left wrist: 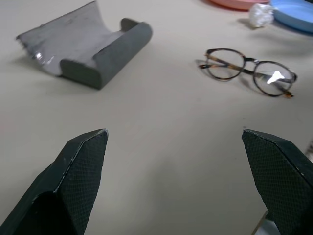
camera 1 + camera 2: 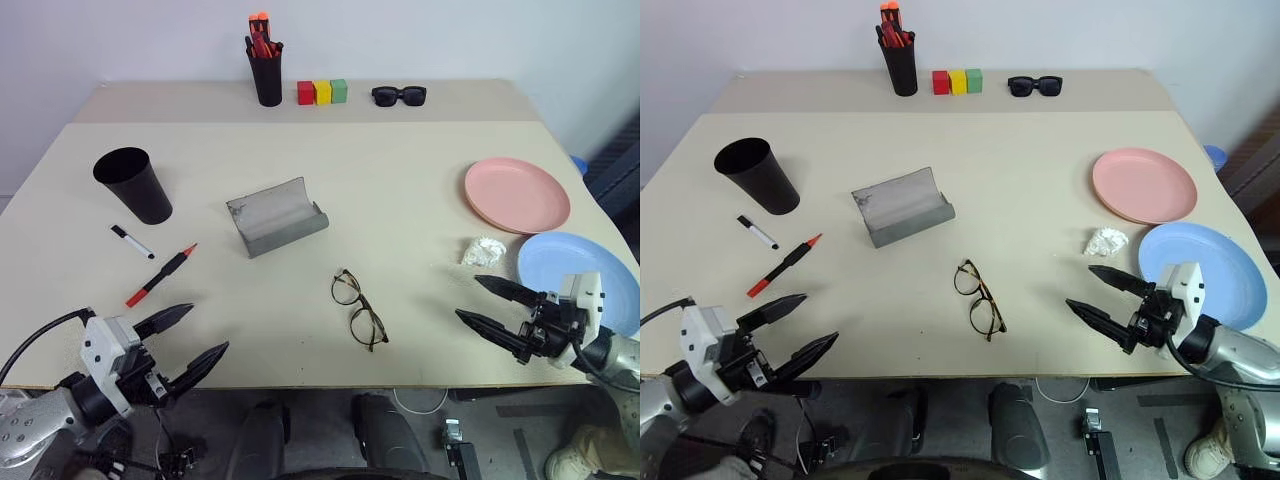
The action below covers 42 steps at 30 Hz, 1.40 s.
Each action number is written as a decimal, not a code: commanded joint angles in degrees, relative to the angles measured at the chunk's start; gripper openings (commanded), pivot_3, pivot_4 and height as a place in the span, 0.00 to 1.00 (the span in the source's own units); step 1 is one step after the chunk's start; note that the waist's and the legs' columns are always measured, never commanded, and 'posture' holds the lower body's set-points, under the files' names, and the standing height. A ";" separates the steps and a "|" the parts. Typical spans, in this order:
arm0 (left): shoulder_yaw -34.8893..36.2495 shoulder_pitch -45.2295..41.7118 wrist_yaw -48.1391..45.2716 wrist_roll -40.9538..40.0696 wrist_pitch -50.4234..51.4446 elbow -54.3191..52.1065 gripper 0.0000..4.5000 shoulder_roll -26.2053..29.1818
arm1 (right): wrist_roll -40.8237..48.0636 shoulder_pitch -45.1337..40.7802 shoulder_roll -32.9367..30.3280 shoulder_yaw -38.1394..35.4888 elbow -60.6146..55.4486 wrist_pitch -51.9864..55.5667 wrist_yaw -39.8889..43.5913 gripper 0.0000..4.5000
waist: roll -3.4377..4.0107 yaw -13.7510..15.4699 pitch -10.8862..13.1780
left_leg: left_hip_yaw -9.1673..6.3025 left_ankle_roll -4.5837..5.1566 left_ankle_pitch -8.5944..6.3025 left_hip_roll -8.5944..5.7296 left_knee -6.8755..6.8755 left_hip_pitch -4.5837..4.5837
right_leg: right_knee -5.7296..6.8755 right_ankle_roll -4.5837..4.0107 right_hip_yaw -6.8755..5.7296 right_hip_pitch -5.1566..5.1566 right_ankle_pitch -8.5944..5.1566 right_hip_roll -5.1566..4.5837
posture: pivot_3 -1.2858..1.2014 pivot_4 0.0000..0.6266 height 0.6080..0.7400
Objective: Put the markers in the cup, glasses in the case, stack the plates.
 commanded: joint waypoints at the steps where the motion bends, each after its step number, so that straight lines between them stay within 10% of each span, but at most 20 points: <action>1: 1.11 -1.34 -0.74 -0.14 -1.75 0.56 1.00 0.39 | 1.30 -3.06 0.47 0.44 -2.76 -0.23 -1.14 0.83 | 0.00 -0.01 0.00 | 0.01 0.00 0.00 -0.01 0.01 -0.01 | 0.00 0.00 0.00 0.00 0.00 -0.01 | 0.52 0.24 1.00; 30: -0.62 -0.64 0.31 4.27 -11.92 6.06 1.00 -6.01 | -4.68 -12.77 -0.15 7.02 4.34 -4.96 1.00 0.83 | -0.06 -0.03 0.00 | 0.06 0.03 -0.18 -0.01 0.27 -0.05 | -0.02 0.04 0.01 0.06 -0.02 -0.04 | 0.52 0.24 1.00; 42: 5.68 -15.47 34.09 2.27 14.87 -1.90 1.00 -3.19 | -7.70 -31.72 3.84 20.75 12.78 -9.29 11.49 0.83 | -0.05 -0.15 0.01 | -0.06 0.05 -0.17 0.02 0.30 0.06 | 0.17 0.15 -0.01 0.11 0.05 0.09 | 0.52 0.24 1.00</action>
